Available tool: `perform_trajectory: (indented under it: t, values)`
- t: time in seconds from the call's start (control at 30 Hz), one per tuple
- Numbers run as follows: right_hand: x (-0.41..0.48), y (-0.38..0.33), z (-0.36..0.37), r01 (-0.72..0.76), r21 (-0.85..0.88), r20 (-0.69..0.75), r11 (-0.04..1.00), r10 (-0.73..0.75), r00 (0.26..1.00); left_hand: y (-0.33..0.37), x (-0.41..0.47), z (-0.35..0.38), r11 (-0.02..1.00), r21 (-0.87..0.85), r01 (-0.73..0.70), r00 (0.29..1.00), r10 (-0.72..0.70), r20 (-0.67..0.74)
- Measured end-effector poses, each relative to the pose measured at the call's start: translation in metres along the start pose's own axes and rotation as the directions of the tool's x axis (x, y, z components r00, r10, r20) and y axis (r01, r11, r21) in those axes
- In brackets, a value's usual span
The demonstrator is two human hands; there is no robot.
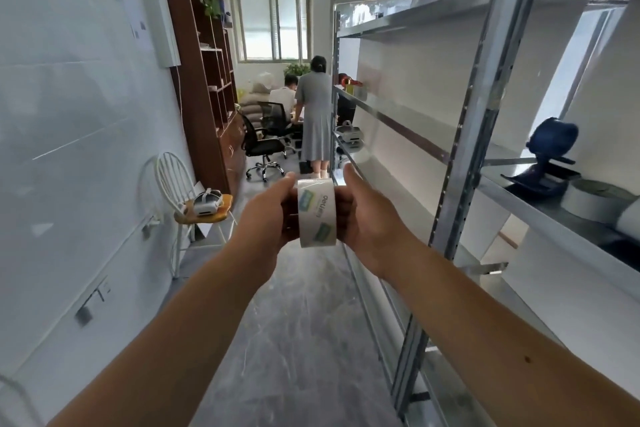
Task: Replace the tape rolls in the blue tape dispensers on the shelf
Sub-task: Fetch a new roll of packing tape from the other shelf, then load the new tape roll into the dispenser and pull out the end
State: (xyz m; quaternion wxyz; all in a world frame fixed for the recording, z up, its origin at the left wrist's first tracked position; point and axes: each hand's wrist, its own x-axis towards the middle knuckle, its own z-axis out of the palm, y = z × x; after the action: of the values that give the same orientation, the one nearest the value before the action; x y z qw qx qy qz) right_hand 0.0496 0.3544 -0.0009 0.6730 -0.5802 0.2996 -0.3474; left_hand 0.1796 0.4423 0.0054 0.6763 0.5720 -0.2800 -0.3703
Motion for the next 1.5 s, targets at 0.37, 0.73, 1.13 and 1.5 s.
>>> perform_trajectory:
  t: [0.37, 0.73, 1.13, 1.5]
  values:
    - [0.149, -0.02, 0.021, 0.096, -0.025, -0.262, 0.995, -0.099, 0.96, 0.038, 0.186, -0.004, 1.0, 0.011, -0.006, 0.969, 0.004, 0.247]
    - [0.16, -0.033, -0.056, 0.217, -0.05, -0.63, 0.975, -0.2, 0.751, 0.023, 0.245, 0.098, 1.0, 0.017, 0.003, 0.779, -0.013, 0.626]
    - [0.108, -0.066, -0.16, 0.213, -0.264, -0.837, 0.941, -0.333, 0.433, -0.004, 0.239, 0.246, 0.999, -0.049, -0.02, 0.509, 0.052, 0.859]
    - [0.085, -0.076, -0.25, 0.167, -0.364, -0.849, 0.917, -0.4, 0.345, -0.016, 0.223, 0.35, 0.997, -0.03, 0.065, 0.398, 0.002, 0.917]
